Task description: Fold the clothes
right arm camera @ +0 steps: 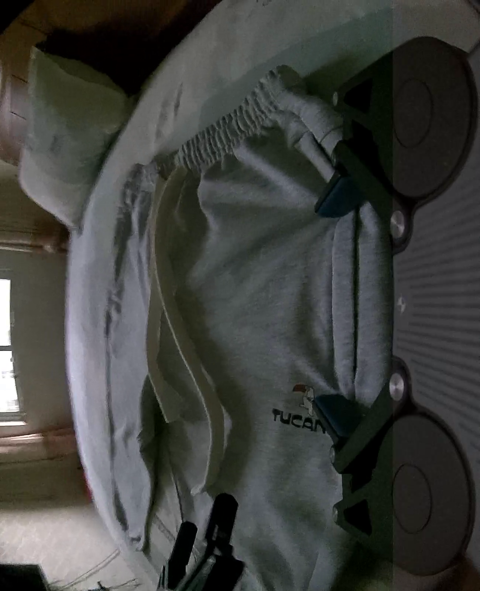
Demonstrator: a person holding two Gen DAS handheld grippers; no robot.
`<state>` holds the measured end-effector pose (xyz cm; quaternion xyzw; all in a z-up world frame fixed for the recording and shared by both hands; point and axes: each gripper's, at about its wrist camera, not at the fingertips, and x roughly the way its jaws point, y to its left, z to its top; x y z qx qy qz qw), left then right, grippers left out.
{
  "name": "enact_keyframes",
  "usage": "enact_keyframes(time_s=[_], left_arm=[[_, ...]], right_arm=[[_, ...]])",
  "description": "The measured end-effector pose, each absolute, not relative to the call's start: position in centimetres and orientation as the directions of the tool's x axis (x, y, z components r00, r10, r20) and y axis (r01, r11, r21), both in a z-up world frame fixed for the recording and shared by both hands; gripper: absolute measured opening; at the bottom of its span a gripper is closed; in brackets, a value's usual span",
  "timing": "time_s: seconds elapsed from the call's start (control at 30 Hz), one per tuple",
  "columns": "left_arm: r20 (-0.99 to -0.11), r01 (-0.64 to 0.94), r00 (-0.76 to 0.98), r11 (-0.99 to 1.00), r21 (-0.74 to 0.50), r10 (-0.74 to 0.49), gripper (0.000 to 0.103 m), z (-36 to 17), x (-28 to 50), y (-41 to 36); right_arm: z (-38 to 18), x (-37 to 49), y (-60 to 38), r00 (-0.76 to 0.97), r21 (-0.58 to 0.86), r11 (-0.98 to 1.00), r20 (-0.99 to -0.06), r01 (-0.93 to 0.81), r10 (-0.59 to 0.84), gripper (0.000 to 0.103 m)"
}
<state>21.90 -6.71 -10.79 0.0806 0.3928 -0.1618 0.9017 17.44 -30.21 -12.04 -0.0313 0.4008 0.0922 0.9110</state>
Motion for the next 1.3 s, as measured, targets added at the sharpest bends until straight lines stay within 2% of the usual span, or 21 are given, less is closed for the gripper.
enact_keyframes(time_s=[0.07,0.37,0.5,0.6,0.7,0.8,1.17,1.3], left_arm=[[-0.73,0.352,0.644,0.936,0.018,-0.228,0.102,-10.6,21.9,-6.4],[-0.706,0.293,0.659,0.953,-0.076,-0.259,0.102,-10.2,23.0,-3.6],[-0.673,0.237,0.69,0.962,-0.138,-0.266,0.102,-10.1,23.7,-1.4],[-0.664,0.203,0.694,0.96,-0.191,-0.279,0.102,-10.5,24.3,0.2],[-0.68,0.165,0.687,0.966,-0.199,-0.258,0.102,-11.3,24.9,1.1],[-0.7,0.135,0.675,0.972,-0.194,-0.233,0.102,-12.1,25.5,1.5],[-0.705,0.09,0.695,0.99,-0.113,-0.143,0.102,-11.2,24.9,1.9],[-0.699,0.081,0.7,0.988,-0.128,-0.148,0.102,-10.8,24.8,2.5]], right_arm=[[-10.7,18.8,-30.3,0.648,0.035,0.982,-0.747,-0.186,0.15,0.103],[-3.5,31.2,-32.5,0.765,0.139,0.985,-0.621,-0.107,0.17,0.103],[-4.4,38.9,-33.6,0.712,0.302,0.951,-0.652,-0.07,0.259,0.103],[-7.0,43.0,-34.3,0.668,0.328,0.945,-0.7,-0.011,0.251,0.103],[-9.9,45.2,-35.1,0.637,0.301,0.953,-0.743,0.044,0.205,0.103],[-11.6,46.5,-35.9,0.659,0.261,0.965,-0.729,0.015,0.186,0.103],[-8.1,40.9,-26.6,0.643,0.105,0.966,-0.729,-0.237,0.237,0.103],[-8.6,39.5,-21.3,0.612,0.043,0.938,-0.748,-0.343,0.258,0.103]])
